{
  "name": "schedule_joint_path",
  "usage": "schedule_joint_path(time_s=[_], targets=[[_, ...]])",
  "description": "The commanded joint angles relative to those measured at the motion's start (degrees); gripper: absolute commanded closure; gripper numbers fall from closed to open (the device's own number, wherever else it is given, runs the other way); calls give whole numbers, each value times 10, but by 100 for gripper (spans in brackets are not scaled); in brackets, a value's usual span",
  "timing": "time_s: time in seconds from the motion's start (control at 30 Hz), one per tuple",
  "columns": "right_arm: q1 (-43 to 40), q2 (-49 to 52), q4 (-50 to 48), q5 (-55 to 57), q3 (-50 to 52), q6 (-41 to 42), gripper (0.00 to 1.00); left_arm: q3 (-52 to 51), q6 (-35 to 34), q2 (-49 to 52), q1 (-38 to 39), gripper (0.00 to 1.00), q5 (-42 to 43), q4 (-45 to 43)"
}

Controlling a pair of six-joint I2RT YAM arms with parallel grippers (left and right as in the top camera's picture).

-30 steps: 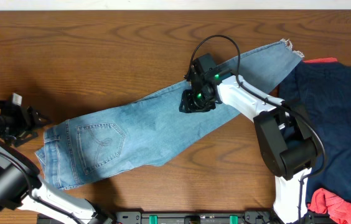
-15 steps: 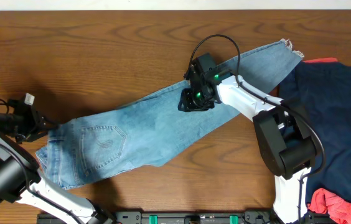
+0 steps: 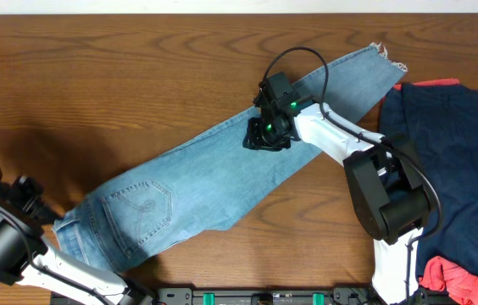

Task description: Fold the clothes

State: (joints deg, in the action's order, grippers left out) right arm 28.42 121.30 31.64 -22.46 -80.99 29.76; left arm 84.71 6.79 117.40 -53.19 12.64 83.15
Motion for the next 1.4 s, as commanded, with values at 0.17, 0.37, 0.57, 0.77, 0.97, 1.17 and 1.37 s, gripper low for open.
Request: schedule_joint_path(time_s=[0.17, 0.37, 0.57, 0.77, 0.97, 1.17, 1.37], targets=[[0, 26, -5, 66, 5, 49, 67, -5, -64, 1, -27, 94, -100, 36], [0, 26, -8, 67, 5, 54, 68, -5, -86, 1, -27, 94, -123, 8], [0, 26, -10, 71, 5, 54, 68, -5, -93, 1, -28, 73, -136, -2], [0, 26, -10, 79, 5, 53, 67, -26, -95, 2, -28, 71, -135, -23], [0, 26, -10, 86, 5, 49, 66, -98, -105, 2, -28, 81, -130, -86], [0, 26, -7, 90, 5, 49, 66, -158, -120, 2, -28, 89, -110, -159], [0, 26, -25, 89, 5, 36, 66, -163, -121, 2, -27, 89, 66, -295]])
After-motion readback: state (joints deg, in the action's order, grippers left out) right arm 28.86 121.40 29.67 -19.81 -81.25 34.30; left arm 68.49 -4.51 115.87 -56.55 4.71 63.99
